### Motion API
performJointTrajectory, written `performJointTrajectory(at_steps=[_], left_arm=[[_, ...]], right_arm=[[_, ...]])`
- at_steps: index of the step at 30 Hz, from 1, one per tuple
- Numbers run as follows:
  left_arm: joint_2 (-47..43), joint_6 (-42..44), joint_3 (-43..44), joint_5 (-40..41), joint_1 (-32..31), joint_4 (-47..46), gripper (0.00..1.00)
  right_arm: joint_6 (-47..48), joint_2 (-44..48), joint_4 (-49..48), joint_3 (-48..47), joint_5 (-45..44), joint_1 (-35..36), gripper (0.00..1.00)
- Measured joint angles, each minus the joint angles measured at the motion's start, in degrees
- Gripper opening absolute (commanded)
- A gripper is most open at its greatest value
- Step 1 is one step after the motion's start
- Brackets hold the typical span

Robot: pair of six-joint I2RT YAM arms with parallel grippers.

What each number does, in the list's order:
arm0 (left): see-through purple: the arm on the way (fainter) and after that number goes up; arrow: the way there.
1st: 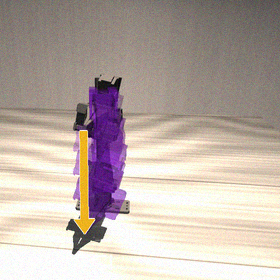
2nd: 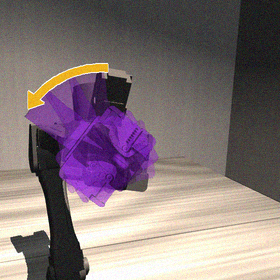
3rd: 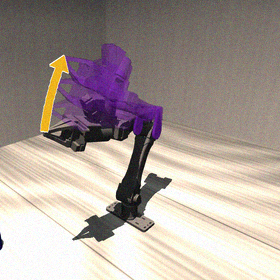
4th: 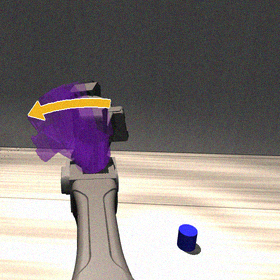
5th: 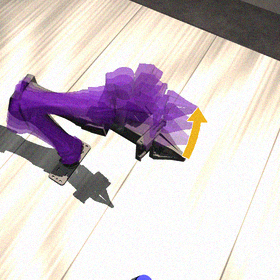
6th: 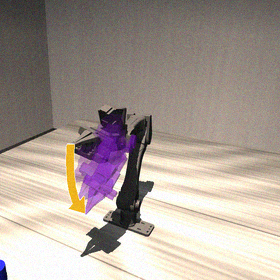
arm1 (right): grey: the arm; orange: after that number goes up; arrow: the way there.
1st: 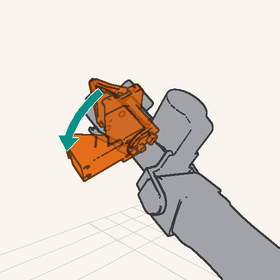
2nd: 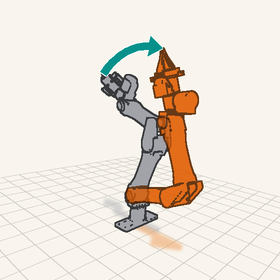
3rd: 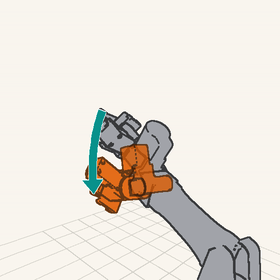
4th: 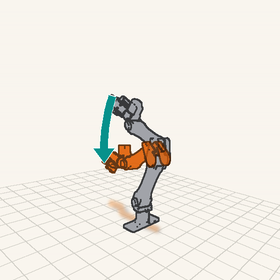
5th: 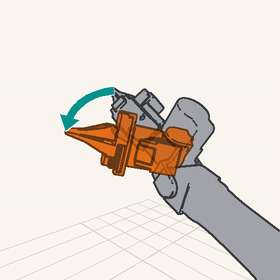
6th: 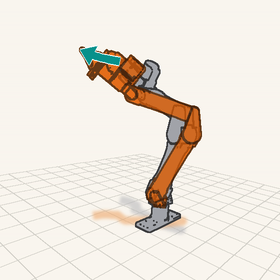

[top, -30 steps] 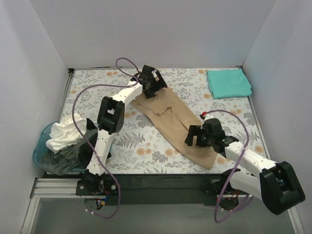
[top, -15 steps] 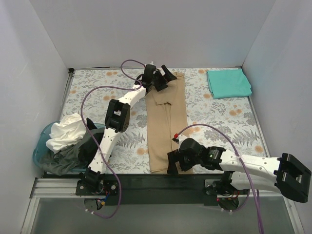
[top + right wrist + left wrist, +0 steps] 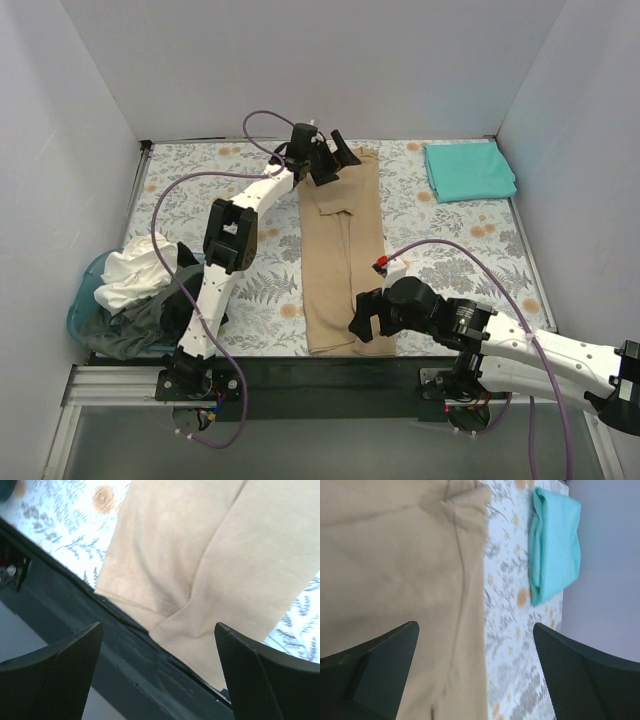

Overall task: Fold and stack the t-shirts
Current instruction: Fold the tshirt

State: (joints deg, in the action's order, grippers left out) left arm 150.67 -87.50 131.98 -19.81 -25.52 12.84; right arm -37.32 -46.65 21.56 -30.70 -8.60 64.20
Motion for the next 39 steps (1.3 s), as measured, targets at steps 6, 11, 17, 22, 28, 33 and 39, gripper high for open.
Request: performJointTrajectory(at_steps=[6, 11, 17, 22, 28, 33, 39], left_arm=[[-29.73, 5.31, -23.23, 4.5, -3.13, 7.21, 0.98], [-63.3, 4.81, -55.34, 15.15, -16.35, 2.89, 0.98], [-76.22, -2.93, -83.17, 20.04, -32.2, 7.34, 0.95], [-79.67, -10.88, -94.03, 23.47, -38.71, 16.98, 0.88], [-81.53, -14.67, -94.82, 23.89, -41.59, 17.94, 0.7], [-76.04, -14.82, -94.51, 23.93, -41.75, 17.16, 0.55], [-73.05, -14.56, -94.31, 23.89, -41.77, 16.74, 0.18]], right_arm=[[-0.44, 1.29, 3.5, -0.04, -5.46, -0.07, 0.98], [-0.76, 0.7, 6.19, 0.52, -5.68, -0.5, 0.95], [-1.49, 0.15, 8.0, 2.38, -3.39, -0.87, 0.92], [-2.05, 0.15, 8.57, 4.07, -2.21, -0.87, 0.9], [-3.43, -0.13, 8.81, 5.55, -1.88, -0.87, 0.79], [-4.35, -1.33, 8.85, 6.29, -1.31, -0.87, 0.73], [-5.2, -1.9, 8.68, 7.58, 0.26, -0.87, 0.6]])
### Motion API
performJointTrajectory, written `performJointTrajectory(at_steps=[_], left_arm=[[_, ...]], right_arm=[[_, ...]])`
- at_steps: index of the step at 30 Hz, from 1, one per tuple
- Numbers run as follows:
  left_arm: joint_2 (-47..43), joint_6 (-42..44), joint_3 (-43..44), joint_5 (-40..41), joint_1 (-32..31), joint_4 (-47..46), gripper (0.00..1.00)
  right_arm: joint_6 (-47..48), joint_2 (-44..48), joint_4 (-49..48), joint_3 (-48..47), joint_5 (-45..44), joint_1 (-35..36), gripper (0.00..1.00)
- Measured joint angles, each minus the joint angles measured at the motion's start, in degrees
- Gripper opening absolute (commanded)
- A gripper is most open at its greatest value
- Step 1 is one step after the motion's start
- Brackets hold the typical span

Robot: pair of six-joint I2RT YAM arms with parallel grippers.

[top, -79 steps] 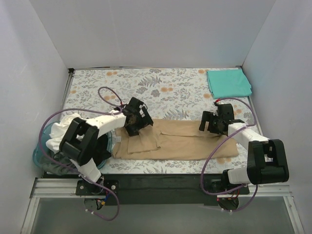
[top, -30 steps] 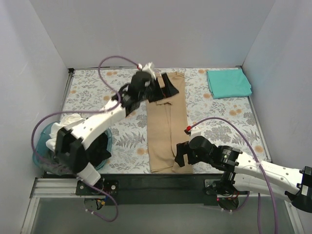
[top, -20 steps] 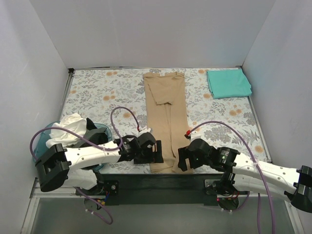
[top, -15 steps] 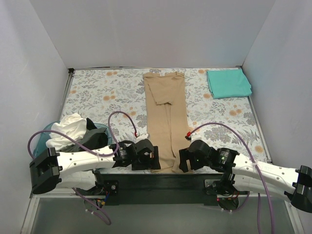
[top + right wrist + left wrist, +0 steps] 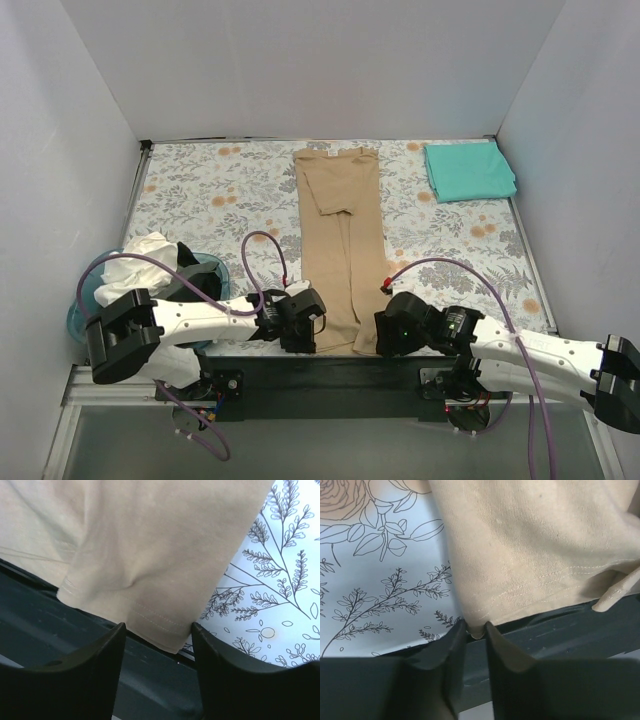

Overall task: Fold and stack the t-shirts
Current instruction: Fold the tshirt

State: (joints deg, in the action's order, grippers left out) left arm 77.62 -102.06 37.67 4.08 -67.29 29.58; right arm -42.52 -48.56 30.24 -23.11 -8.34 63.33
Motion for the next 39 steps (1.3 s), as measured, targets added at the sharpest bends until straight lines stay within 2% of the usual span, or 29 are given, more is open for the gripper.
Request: performJointTrajectory(at_steps=[1, 2, 3, 7, 8, 9, 10, 16, 21, 25, 32, 39], left_arm=[[0.15, 0.11, 0.0, -0.02, 0.0, -0.02, 0.15], [0.2, 0.15, -0.02, -0.04, -0.02, -0.07, 0.03], [0.2, -0.04, -0.02, -0.07, -0.02, -0.09, 0.0], [0.15, -0.5, -0.55, -0.13, -0.02, -0.42, 0.0], [0.09, -0.74, -0.79, -0.17, -0.02, -0.5, 0.0], [-0.22, -0.85, -0.98, -0.22, -0.02, -0.66, 0.0], [-0.9, -0.94, -1.51, -0.28, -0.02, -0.92, 0.0], [-7.69, -2.16, -5.46, -2.03, -0.09, -1.38, 0.0], [-16.0, -3.67, -9.77, -4.66, -0.24, -1.81, 0.0], [-17.79, -3.87, -10.16, -5.05, -0.35, -4.24, 0.0], [-13.29, -3.58, -4.55, -0.24, 1.16, -4.55, 0.0], [-10.8, 0.92, 1.84, 1.6, 13.09, -6.4, 0.0]], right_arm=[[-0.24, 0.0, -0.02, 0.35, 0.13, 0.0, 0.59], [-0.39, 0.0, 0.0, 0.66, 0.24, 0.0, 0.57], [-0.5, 0.07, -0.17, 0.72, 0.5, -0.04, 0.56], [-0.94, 0.04, -0.5, 1.2, 1.09, -0.22, 0.39], [-1.11, 0.07, -0.55, 1.29, 1.09, -0.26, 0.26], [-0.96, -0.11, -0.55, 1.38, 1.11, -0.26, 0.19], [-1.18, -0.48, -0.52, 1.49, 1.36, -0.26, 0.02], [-2.29, -0.52, -1.2, 2.19, 5.38, -0.31, 0.01], [-2.95, 4.28, -0.83, 4.72, 10.16, -0.31, 0.01], [-2.75, 7.98, -0.02, 4.66, 9.53, -0.31, 0.01], [-0.39, 4.52, 1.51, -4.37, -1.09, -0.31, 0.01], [4.35, -6.91, 0.26, -16.22, -14.45, -1.36, 0.01]])
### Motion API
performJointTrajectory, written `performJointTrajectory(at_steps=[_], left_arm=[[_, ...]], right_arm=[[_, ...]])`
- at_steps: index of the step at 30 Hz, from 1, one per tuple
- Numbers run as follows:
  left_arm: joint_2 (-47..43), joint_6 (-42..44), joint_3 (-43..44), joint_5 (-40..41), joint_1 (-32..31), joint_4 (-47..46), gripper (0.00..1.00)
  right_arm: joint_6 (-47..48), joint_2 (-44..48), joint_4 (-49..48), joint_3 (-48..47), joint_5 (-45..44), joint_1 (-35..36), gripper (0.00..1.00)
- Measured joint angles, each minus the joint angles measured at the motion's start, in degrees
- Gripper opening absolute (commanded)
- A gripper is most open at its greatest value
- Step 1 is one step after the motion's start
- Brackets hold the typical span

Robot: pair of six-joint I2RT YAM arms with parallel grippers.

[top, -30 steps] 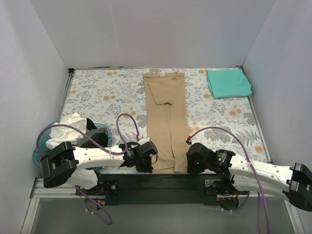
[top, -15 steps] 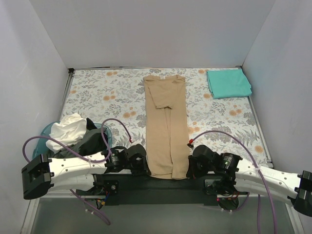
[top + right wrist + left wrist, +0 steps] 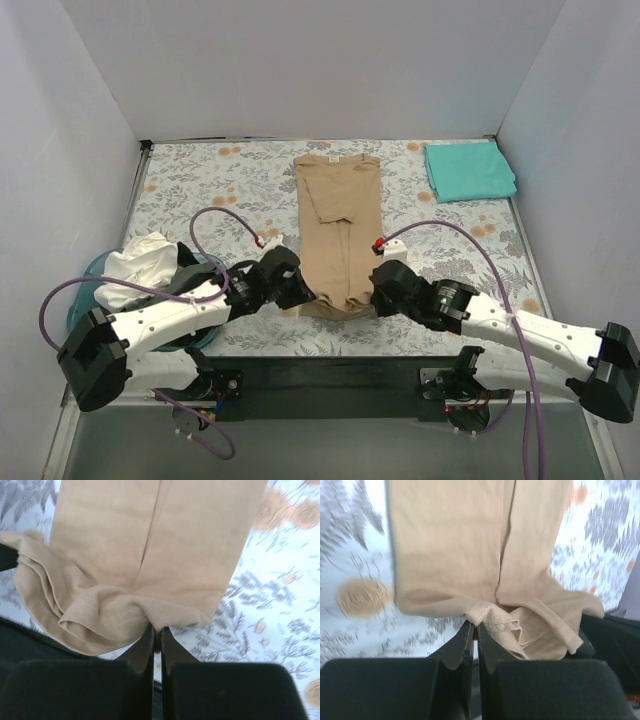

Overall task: Fold and stack the t-shirts
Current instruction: Fold the tshirt

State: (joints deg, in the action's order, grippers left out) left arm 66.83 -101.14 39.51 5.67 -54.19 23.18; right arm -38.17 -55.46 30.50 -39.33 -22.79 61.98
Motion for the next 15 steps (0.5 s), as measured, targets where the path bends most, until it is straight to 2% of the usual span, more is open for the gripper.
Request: performJointTrajectory(at_steps=[3, 9, 15], left_arm=[[3.89, 2.56, 3.93, 0.48, 5.05, -1.03, 0.0], [12.24, 7.48, 11.98, -0.11, 11.8, -2.82, 0.0], [20.72, 10.91, 19.37, -1.9, 17.55, -4.44, 0.0]], right_arm=[[3.98, -5.11, -2.45, -3.74, -1.51, -4.11, 0.01], [12.39, -14.12, -10.01, -9.38, 1.84, -15.17, 0.01], [18.01, -21.99, -13.92, -16.37, 5.31, -21.14, 0.01]])
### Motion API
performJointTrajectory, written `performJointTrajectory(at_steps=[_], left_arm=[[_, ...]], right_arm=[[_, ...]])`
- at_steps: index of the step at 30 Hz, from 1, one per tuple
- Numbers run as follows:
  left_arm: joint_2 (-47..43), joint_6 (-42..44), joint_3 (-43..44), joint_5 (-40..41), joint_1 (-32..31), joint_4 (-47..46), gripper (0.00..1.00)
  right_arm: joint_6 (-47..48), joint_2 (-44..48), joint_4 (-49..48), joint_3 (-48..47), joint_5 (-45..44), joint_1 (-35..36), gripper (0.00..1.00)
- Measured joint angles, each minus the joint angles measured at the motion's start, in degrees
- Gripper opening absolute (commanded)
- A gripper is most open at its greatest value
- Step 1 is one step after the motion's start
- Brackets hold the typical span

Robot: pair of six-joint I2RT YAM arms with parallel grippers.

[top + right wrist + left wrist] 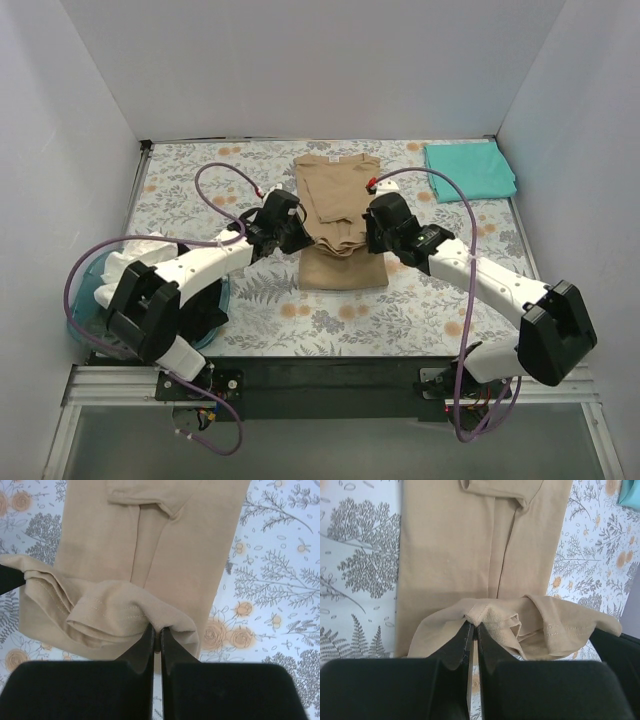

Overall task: Fold and stack the t-shirts
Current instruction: Fold the tshirt

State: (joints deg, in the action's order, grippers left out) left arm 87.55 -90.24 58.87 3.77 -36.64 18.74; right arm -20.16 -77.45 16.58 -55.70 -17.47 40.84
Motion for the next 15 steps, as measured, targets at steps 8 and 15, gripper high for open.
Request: performJointTrajectory(at_steps=[8, 15], left_arm=[[7.78, 2.69, 6.08, -2.71, 3.52, -1.36, 0.0], [12.24, 4.15, 8.35, -2.99, 6.05, -1.22, 0.0]], right_arm=[[3.39, -8.13, -1.99, -5.49, 3.85, -5.46, 0.01], [4.15, -14.84, -2.71, -8.46, 8.09, -9.55, 0.03]])
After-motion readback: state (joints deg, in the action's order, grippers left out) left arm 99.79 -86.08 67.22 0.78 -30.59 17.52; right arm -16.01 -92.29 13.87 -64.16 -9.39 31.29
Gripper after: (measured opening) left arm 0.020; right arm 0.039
